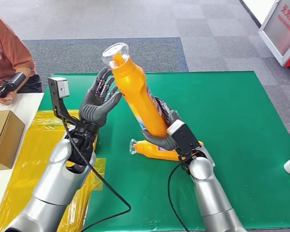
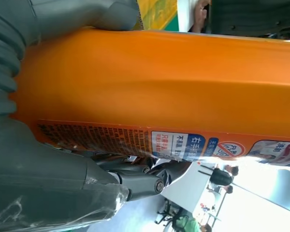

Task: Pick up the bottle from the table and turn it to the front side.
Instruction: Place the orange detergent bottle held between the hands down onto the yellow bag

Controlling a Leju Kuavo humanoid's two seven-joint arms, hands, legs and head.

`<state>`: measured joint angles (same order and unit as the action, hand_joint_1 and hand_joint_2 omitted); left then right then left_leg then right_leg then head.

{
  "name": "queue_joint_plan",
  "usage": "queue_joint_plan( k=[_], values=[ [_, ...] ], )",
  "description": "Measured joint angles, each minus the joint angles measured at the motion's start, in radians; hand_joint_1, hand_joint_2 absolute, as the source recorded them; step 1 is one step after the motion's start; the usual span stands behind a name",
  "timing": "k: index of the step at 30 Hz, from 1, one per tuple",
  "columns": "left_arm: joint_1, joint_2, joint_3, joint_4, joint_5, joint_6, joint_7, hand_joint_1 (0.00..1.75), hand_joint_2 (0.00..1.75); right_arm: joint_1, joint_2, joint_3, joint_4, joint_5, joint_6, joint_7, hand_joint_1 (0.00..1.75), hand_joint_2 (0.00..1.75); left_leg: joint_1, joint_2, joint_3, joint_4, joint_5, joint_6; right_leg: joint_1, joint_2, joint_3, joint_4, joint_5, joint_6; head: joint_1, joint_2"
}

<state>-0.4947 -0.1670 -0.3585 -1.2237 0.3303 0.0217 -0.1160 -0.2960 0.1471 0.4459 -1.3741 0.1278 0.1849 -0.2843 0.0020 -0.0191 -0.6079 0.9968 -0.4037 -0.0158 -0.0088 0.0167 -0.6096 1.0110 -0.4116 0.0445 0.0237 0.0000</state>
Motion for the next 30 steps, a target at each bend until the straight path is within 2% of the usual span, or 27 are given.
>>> queue_joint_plan(
  k=[9,30],
  values=[
    [-0.011,-0.006,-0.001,0.038,-0.029,0.014,-0.014,0.00,1.75,-0.005,0.000,0.020,-0.006,-0.005,0.002,-0.005,1.75,1.75,0.000,0.000,0.000,0.000,0.000,0.000,0.000,0.000,0.000,0.000,0.000,0.000,0.000,0.000],
    [-0.022,-0.016,-0.023,0.077,-0.014,-0.040,-0.003,0.00,1.75,-0.056,0.000,0.034,0.013,-0.034,0.034,-0.006,1.75,1.75,0.000,0.000,0.000,0.000,0.000,0.000,0.000,0.000,0.000,0.000,0.000,0.000,0.000,0.000]
  ],
)
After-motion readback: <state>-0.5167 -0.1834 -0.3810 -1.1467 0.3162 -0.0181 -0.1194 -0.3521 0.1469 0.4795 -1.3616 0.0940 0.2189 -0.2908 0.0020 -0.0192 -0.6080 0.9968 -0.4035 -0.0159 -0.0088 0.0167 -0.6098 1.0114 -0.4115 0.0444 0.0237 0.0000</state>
